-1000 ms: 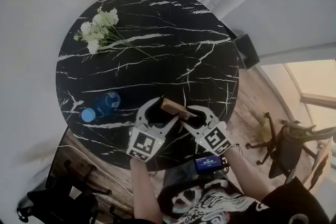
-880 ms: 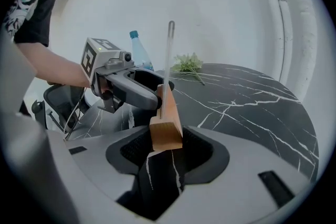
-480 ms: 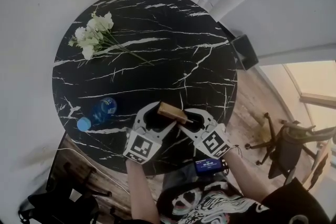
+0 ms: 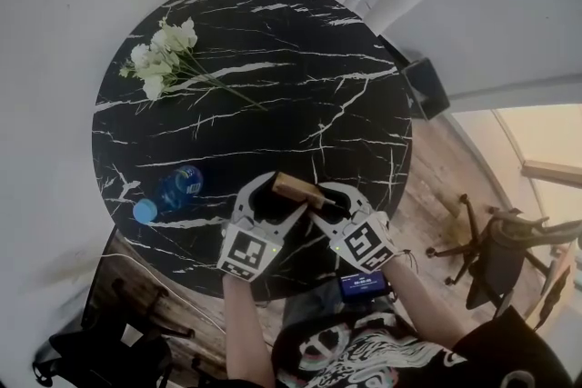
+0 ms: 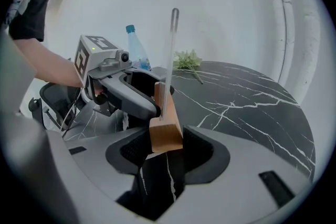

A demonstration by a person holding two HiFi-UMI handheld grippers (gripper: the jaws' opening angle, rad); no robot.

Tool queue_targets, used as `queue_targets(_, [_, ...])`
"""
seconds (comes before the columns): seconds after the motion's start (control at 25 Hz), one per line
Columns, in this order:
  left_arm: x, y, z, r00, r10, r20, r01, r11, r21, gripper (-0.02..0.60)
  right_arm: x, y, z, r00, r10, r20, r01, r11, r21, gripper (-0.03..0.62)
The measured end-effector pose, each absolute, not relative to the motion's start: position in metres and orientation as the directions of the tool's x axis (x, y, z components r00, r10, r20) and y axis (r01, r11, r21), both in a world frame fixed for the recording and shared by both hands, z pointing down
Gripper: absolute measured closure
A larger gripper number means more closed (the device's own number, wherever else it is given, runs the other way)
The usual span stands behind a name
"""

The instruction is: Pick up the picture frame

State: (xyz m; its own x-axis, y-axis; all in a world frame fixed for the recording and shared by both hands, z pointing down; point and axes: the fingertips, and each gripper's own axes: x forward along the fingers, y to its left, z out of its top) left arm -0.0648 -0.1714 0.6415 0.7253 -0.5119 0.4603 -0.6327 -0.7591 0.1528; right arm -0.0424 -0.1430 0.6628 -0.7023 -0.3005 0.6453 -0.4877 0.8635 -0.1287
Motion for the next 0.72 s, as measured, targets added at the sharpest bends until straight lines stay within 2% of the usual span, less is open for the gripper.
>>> queue_targets(0.28, [-0.063,-0.172,0.634,0.714,-0.530,0.458,-0.654,-0.739,0.165,0.262,-0.040,-0.144,0.654,-0.725,-0.304,0.618,-0.504,0.845,-0.176,0.411])
queue_targets(0.72, [-0.070,-0.177,0.579,0.703,-0.601,0.381,-0.690,-0.707,0.159,0.262,-0.043,-0.153,0.597,-0.747,-0.378,0.547,-0.525,0.840,-0.137,0.412])
